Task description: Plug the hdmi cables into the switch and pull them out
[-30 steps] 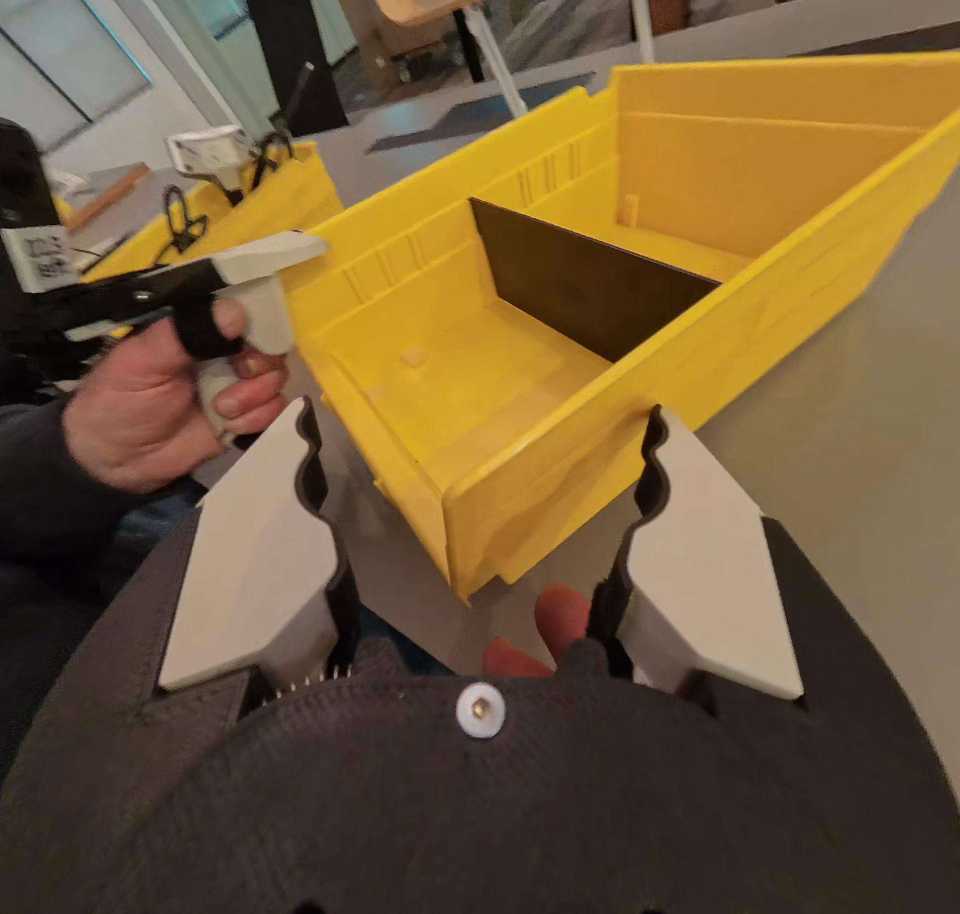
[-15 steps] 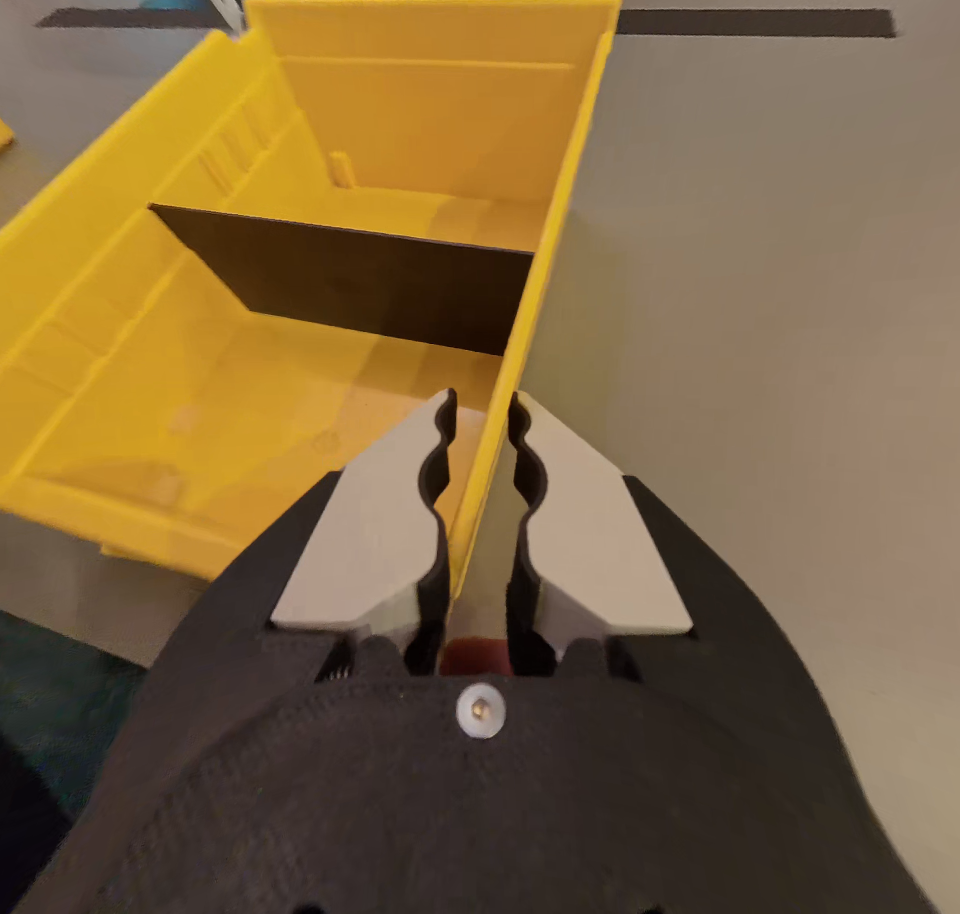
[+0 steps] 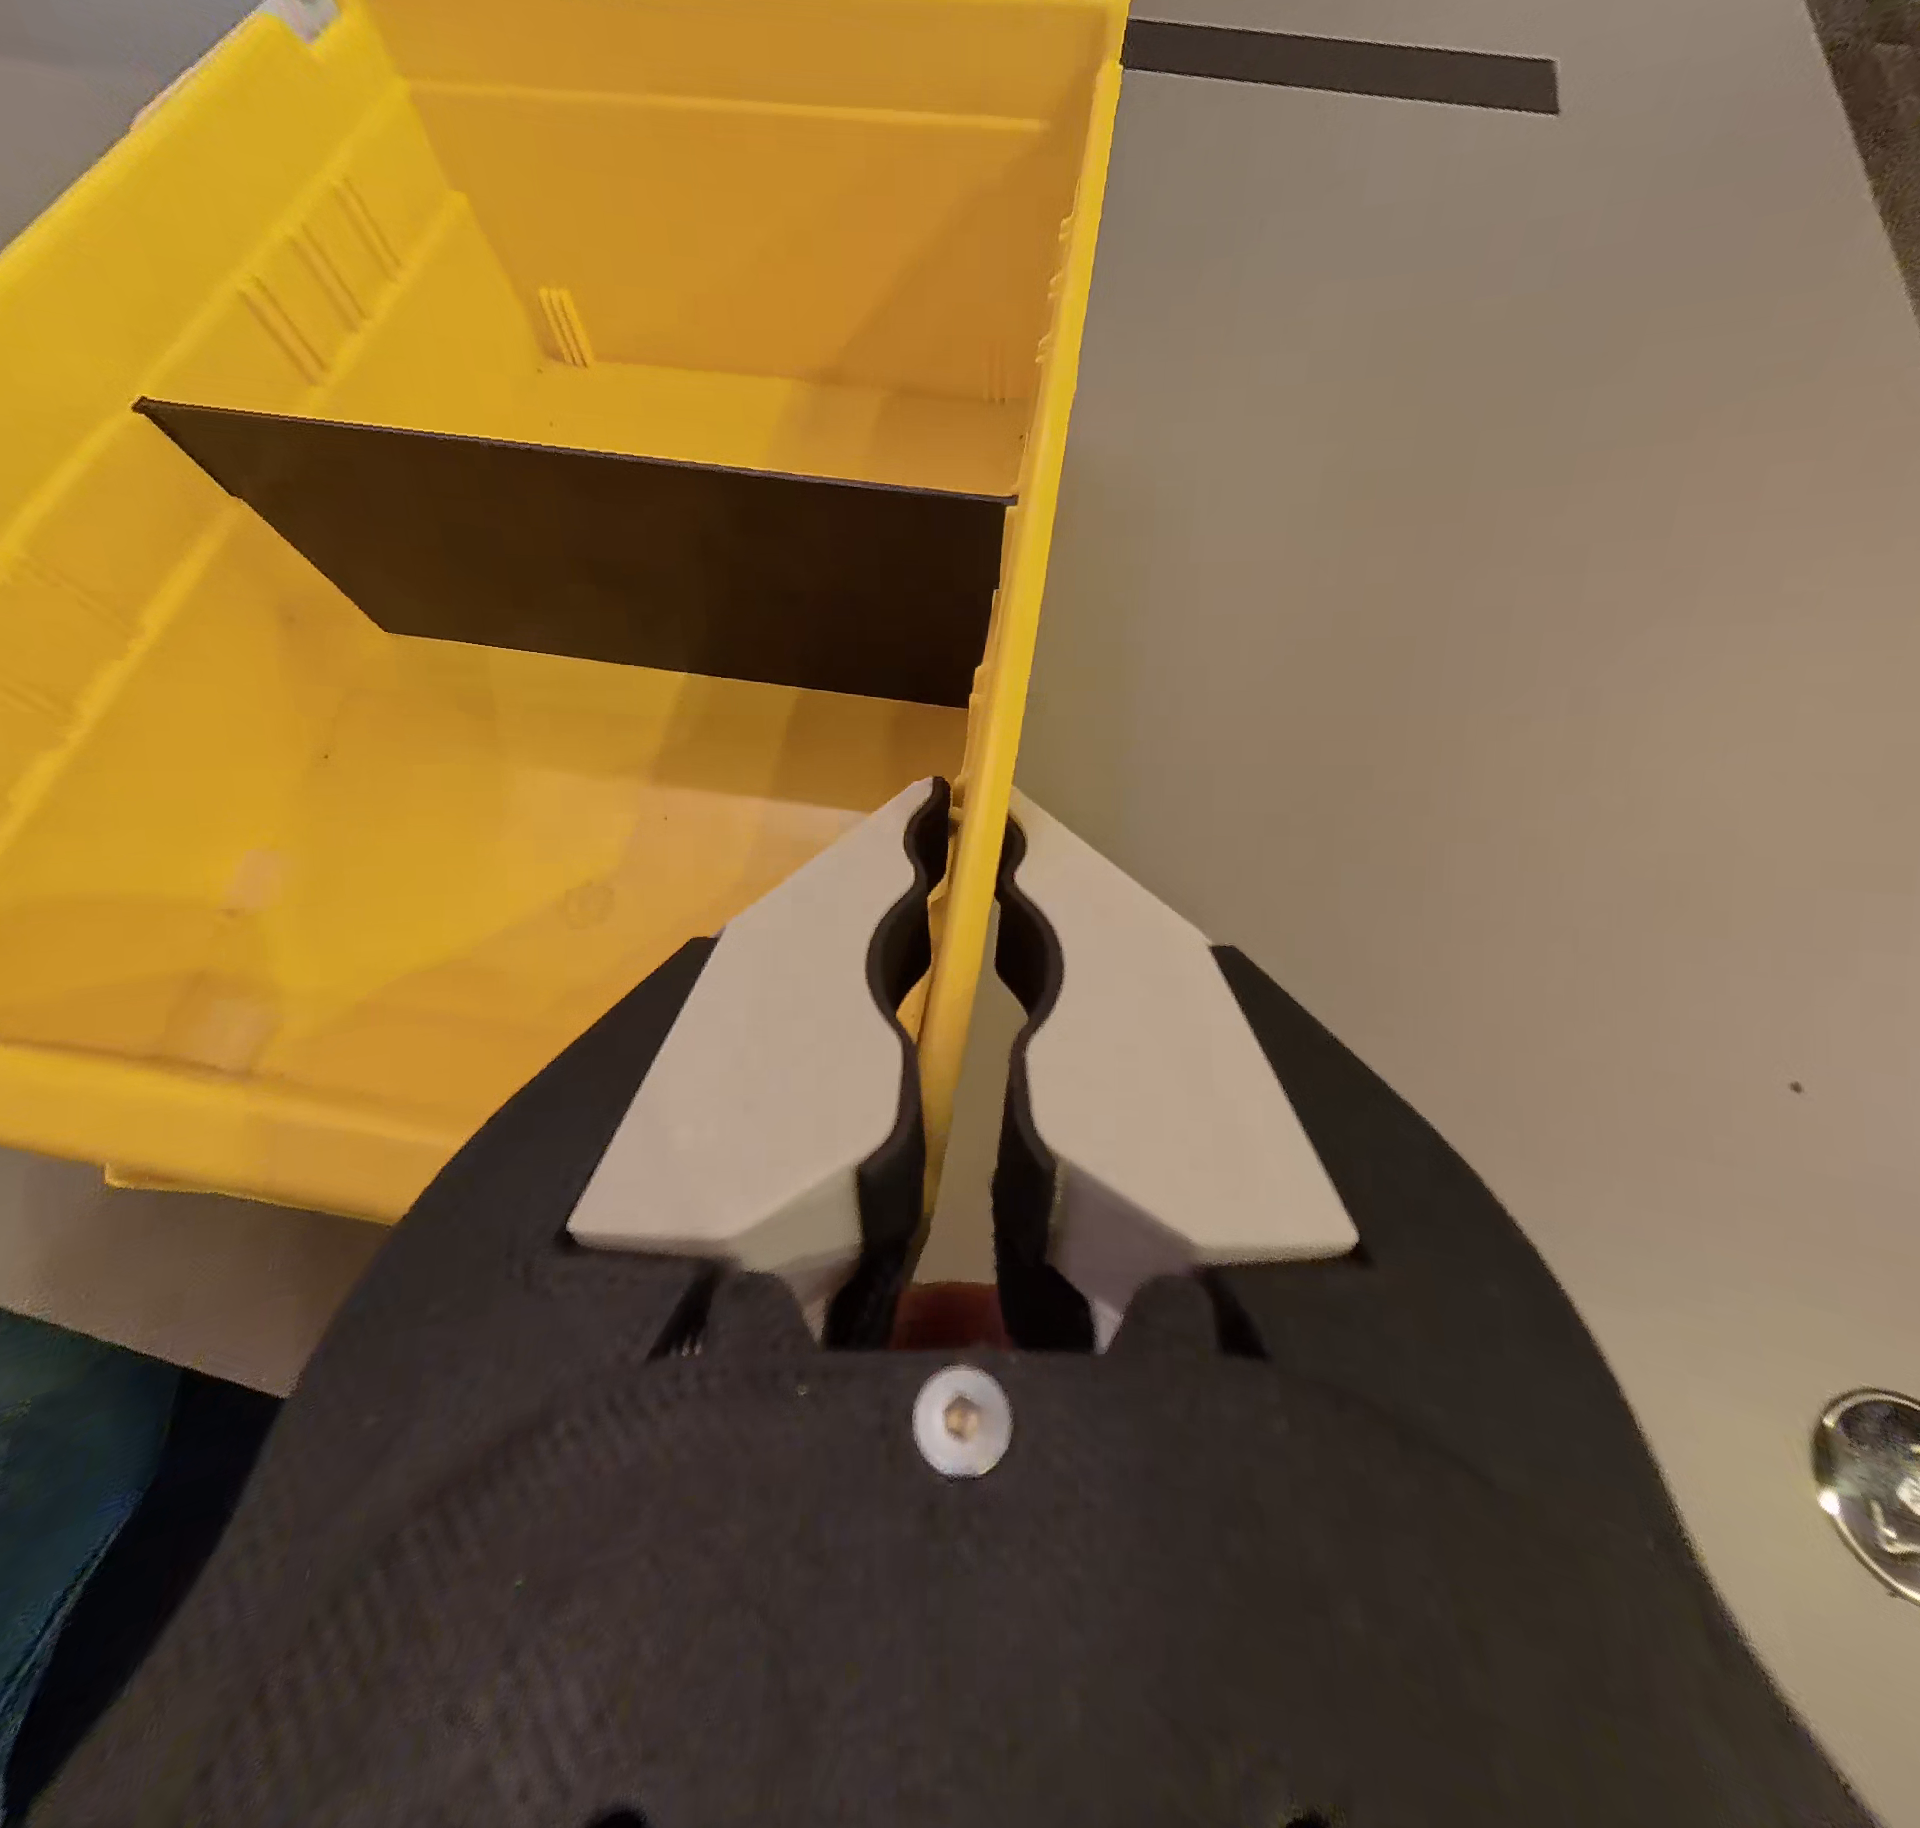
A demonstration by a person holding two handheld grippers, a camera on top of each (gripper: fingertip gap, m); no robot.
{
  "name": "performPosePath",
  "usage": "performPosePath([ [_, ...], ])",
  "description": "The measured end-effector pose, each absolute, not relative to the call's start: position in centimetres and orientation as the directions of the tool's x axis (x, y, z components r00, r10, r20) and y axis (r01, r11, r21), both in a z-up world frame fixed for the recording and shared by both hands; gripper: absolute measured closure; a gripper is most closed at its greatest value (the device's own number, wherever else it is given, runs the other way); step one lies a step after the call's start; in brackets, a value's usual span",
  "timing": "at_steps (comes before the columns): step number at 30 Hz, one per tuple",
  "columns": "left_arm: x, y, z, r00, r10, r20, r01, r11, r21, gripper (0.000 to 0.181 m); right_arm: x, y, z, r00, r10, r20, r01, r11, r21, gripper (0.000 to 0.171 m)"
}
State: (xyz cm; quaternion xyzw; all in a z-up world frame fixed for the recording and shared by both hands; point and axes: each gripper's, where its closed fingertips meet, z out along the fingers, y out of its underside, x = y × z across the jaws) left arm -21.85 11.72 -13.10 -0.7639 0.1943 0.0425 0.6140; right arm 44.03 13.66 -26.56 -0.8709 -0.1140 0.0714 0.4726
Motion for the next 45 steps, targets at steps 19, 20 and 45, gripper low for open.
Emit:
performPosePath([
  [19,-37.8,10.8,-26.2,0.986,-0.037,-0.162,-0.148,-0.636,-0.757,0.171,47.4,14.1,-26.5,0.98,0.194,-0.051,0.061,-0.528,-0.847,0.168],
  [20,-37.6,10.5,-26.2,0.991,-0.034,-0.126,-0.119,-0.636,-0.762,0.174,47.5,14.1,-26.5,0.98,0.192,-0.049,0.061,-0.528,-0.847,0.168],
  [45,-41.4,9.7,-20.4,0.997,-0.012,-0.078,-0.073,-0.506,-0.86,0.133,49.1,13.4,-24.8,0.996,0.082,-0.026,0.017,-0.476,-0.879,0.139],
])
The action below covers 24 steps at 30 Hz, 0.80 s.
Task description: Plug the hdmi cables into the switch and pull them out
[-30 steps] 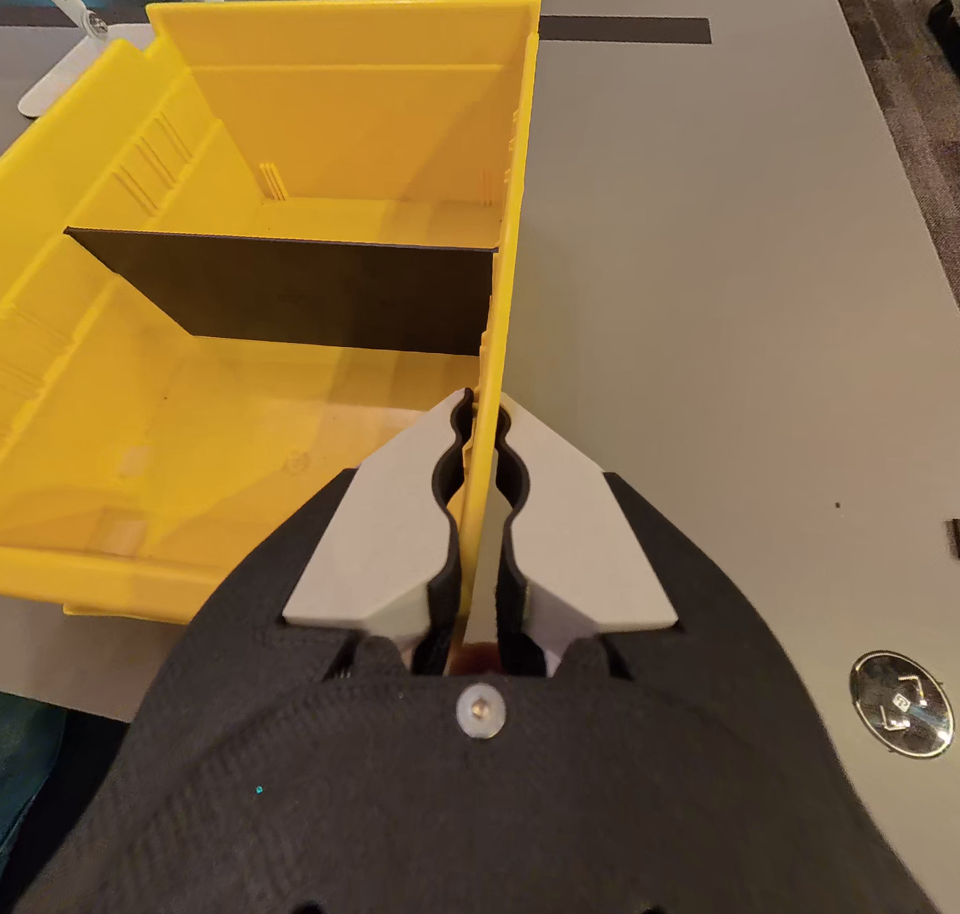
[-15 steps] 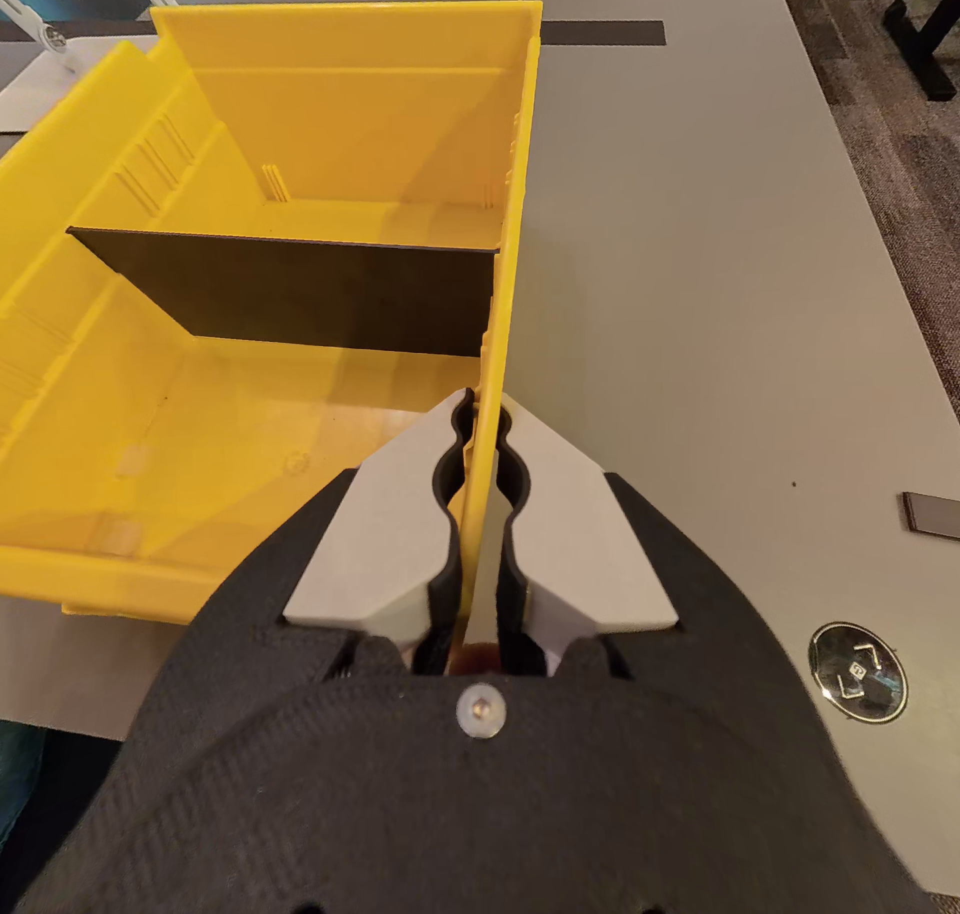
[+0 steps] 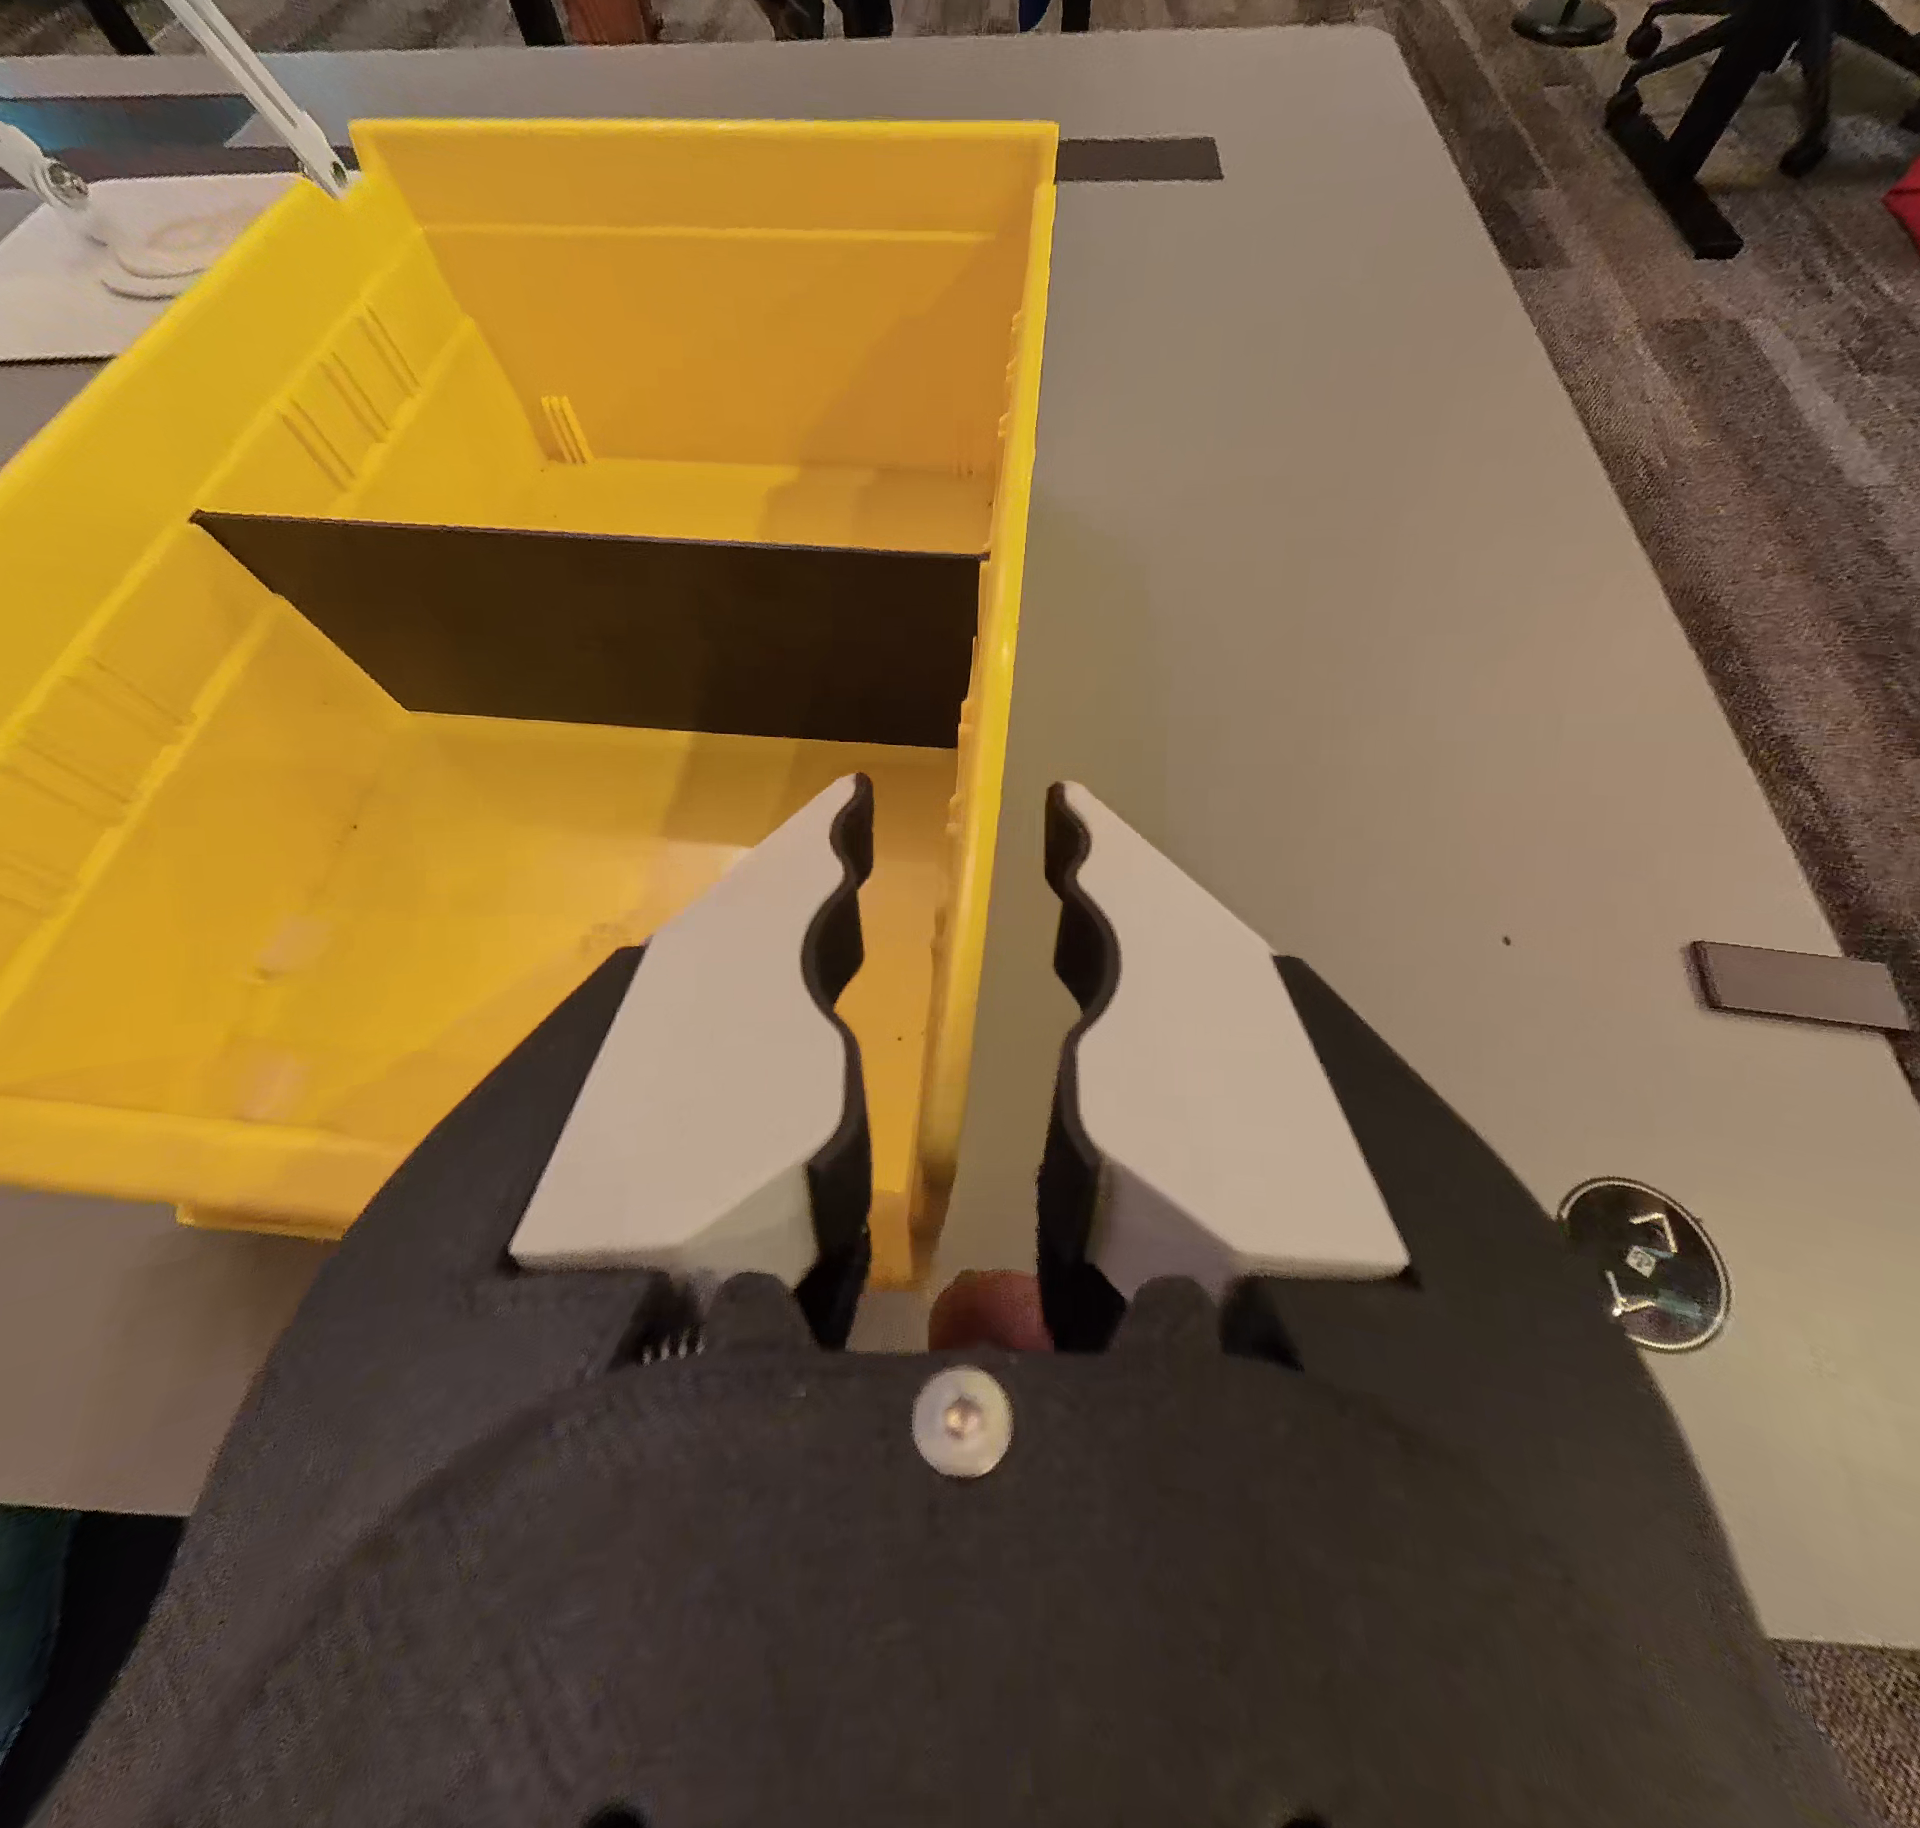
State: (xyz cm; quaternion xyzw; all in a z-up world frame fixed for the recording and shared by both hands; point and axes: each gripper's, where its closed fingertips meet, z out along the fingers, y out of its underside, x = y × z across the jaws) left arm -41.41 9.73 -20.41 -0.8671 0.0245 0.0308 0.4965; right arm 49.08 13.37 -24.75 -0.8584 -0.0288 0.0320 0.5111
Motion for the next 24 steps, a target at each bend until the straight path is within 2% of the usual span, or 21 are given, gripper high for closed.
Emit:
performPosePath([
  [3,-39.6,11.2,-17.8,0.99,-0.052,-0.128,-0.137,-0.466,-0.874,0.127,48.4,13.2,-22.9,0.996,0.084,0.022,0.056,-0.429,-0.902,0.133],
  [7,-36.6,16.2,-15.0,0.977,-0.12,-0.178,-0.213,-0.422,-0.881,0.123,46.5,13.2,-20.0,0.986,0.099,0.137,0.163,-0.359,-0.919,0.136],
  [11,-35.9,22.4,-16.3,0.954,-0.156,-0.257,-0.301,-0.535,-0.79,0.114,44.6,12.9,-16.9,0.964,0.098,0.246,0.264,-0.286,-0.921,0.138],
  [15,-35.3,26.7,-19.3,0.962,-0.203,-0.181,-0.271,-0.654,-0.706,0.115,42.7,12.3,-15.0,0.956,0.124,0.265,0.287,-0.227,-0.931,0.14],
  [17,-35.0,27.9,-20.6,0.962,-0.216,-0.165,-0.27,-0.697,-0.664,0.127,41.8,12.1,-14.5,0.948,0.138,0.286,0.31,-0.207,-0.928,0.141],
  [19,-35.0,28.6,-20.8,0.963,-0.199,-0.182,-0.269,-0.703,-0.658,0.155,41.1,12.0,-14.4,0.943,0.153,0.296,0.323,-0.201,-0.925,0.142],
  [24,-34.2,28.8,-19.5,0.945,-0.2,-0.257,-0.324,-0.668,-0.67,0.16,40.4,12.1,-14.4,0.941,0.172,0.293,0.323,-0.189,-0.927,0.145],
])
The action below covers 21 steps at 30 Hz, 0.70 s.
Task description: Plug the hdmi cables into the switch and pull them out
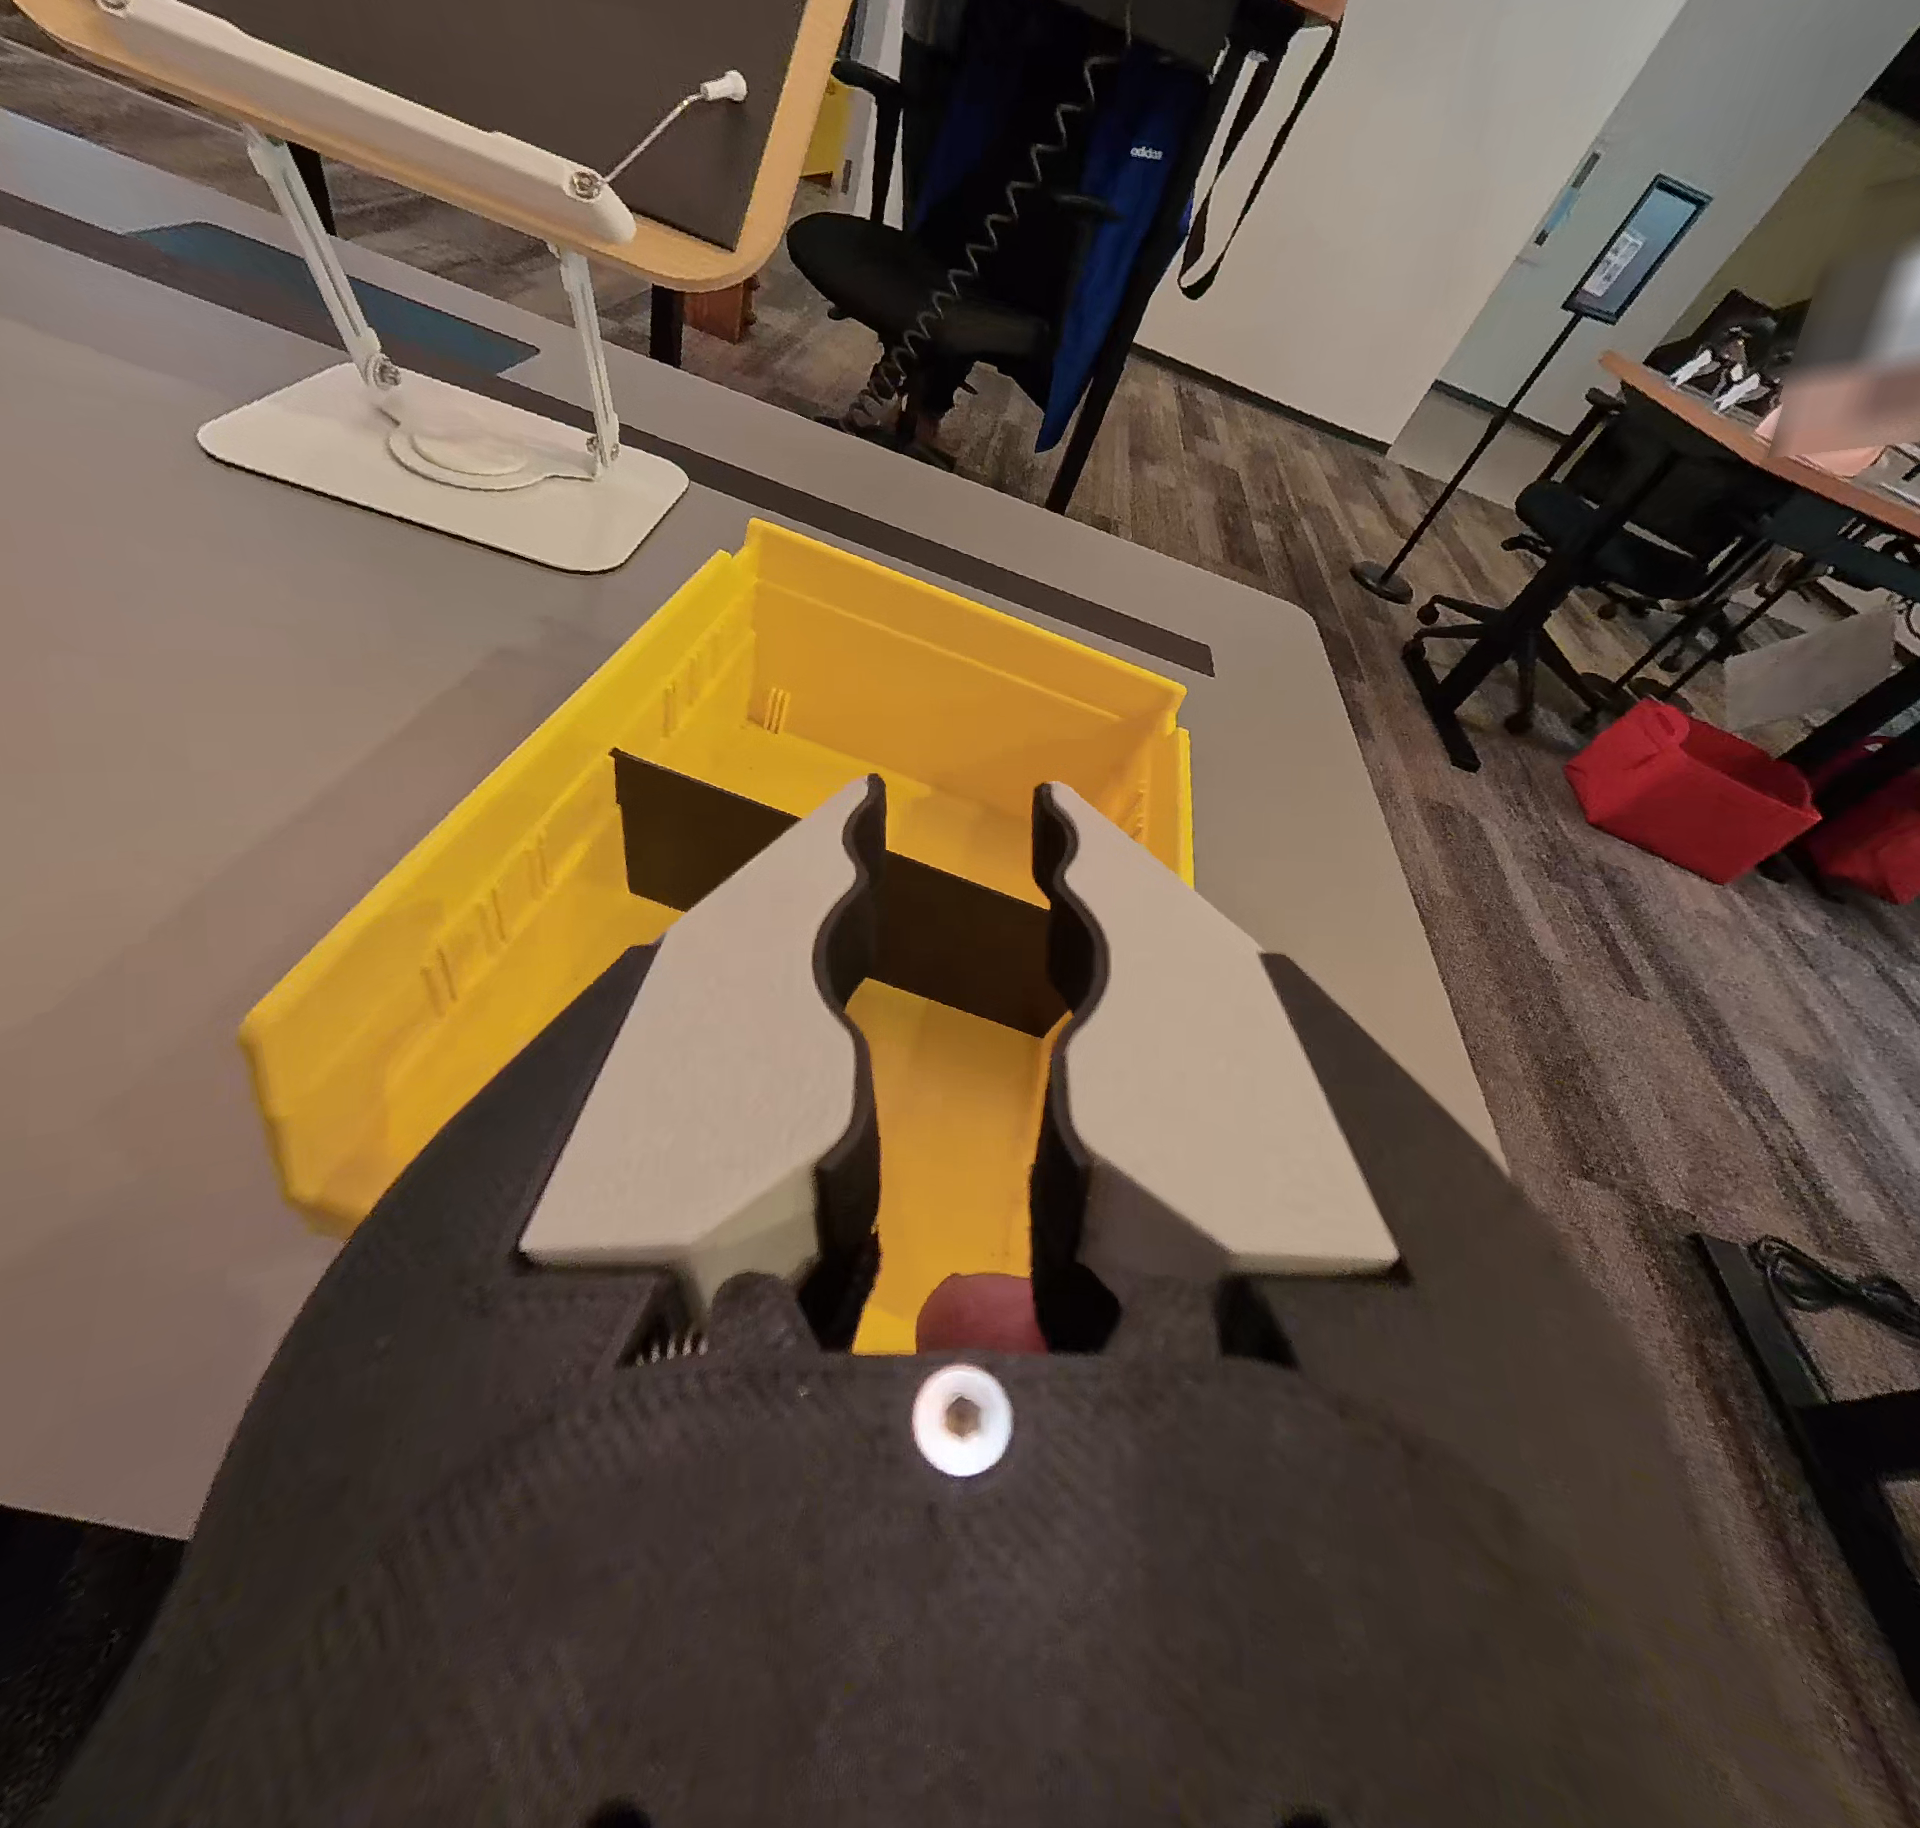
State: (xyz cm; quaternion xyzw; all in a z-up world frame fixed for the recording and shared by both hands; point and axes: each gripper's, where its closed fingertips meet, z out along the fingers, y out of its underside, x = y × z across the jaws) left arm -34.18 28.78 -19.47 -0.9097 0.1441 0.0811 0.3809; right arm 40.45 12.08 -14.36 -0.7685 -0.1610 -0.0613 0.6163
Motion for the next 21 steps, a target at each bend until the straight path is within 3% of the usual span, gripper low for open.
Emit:
performPosePath([
  [10,-31.7,28.4,-8.6,0.925,-0.148,-0.35,-0.379,-0.432,-0.818,0.161,38.7,12.4,-13.9,0.931,0.215,0.295,0.331,-0.156,-0.931,0.149],
  [21,-28.3,26.8,3.6,0.877,-0.085,-0.473,-0.48,-0.185,-0.857,0.161,36.4,12.4,-13.2,0.918,0.266,0.293,0.333,-0.117,-0.936,0.149],
])
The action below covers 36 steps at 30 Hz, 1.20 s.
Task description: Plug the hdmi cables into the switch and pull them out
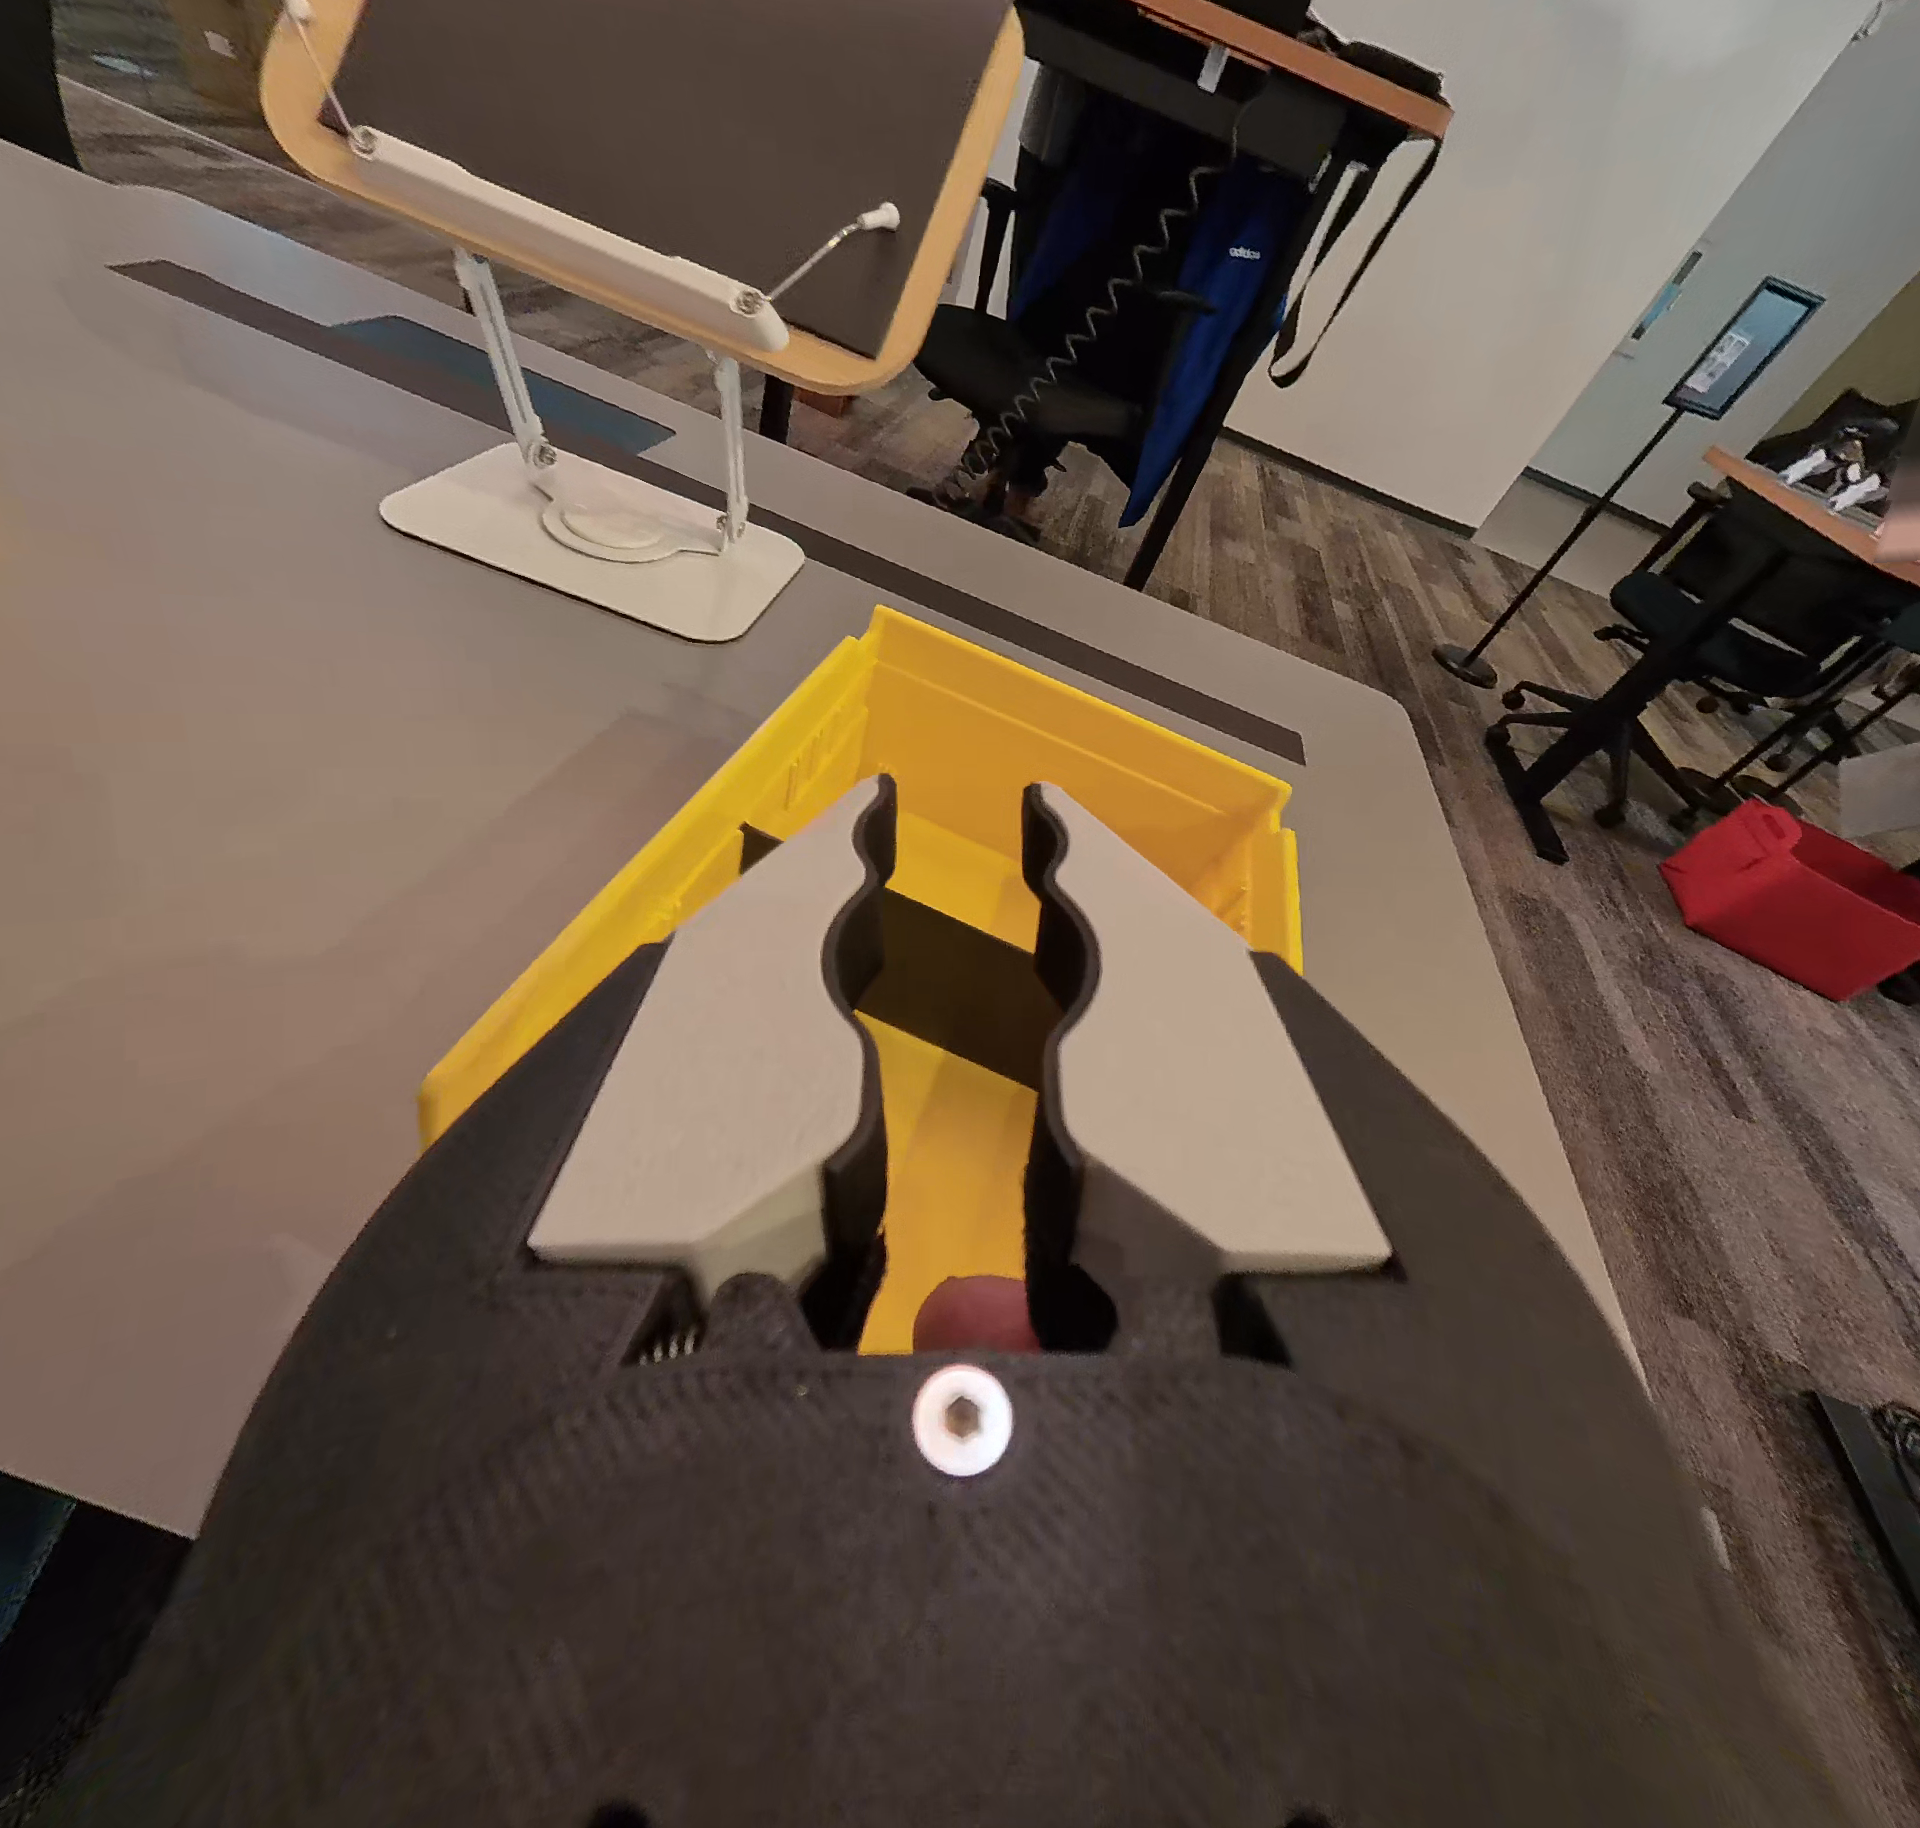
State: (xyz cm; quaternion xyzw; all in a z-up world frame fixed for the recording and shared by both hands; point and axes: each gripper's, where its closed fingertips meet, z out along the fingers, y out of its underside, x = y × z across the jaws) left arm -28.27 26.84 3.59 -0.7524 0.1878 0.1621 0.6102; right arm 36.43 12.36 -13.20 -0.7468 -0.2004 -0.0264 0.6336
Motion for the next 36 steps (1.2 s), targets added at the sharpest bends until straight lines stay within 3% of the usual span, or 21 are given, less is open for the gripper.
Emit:
performPosePath([
  [5,-23.3,24.9,7.1,0.854,-0.137,-0.503,-0.513,-0.054,-0.857,0.161,33.4,12.6,-13.0,0.895,0.343,0.286,0.337,-0.099,-0.936,0.145],
  [10,-14.4,22.6,6.4,0.791,-0.285,-0.541,-0.55,0.055,-0.833,0.161,29.4,12.7,-13.0,0.856,0.436,0.277,0.337,-0.064,-0.94,0.145],
  [17,-2.3,21.1,-2.3,0.67,-0.514,-0.535,-0.578,0.091,-0.811,0.161,23.5,12.0,-13.6,0.78,0.57,0.256,0.347,-0.053,-0.936,0.143],
  [25,5.5,18.6,-13.9,0.515,-0.638,-0.573,-0.635,0.165,-0.755,0.161,17.3,12.0,-16.5,0.669,0.713,0.211,0.393,-0.098,-0.914,0.124],
  [28,6.5,16.5,-15.2,0.453,-0.653,-0.607,-0.6,0.28,-0.749,0.161,15.4,12.7,-17.4,0.629,0.752,0.196,0.411,-0.108,-0.905,0.114],
  [36,6.2,12.4,-16.7,0.346,-0.755,-0.557,-0.483,0.366,-0.795,0.161,9.3,14.3,-17.9,0.427,0.879,0.211,0.402,0.025,-0.915,0.107],
])
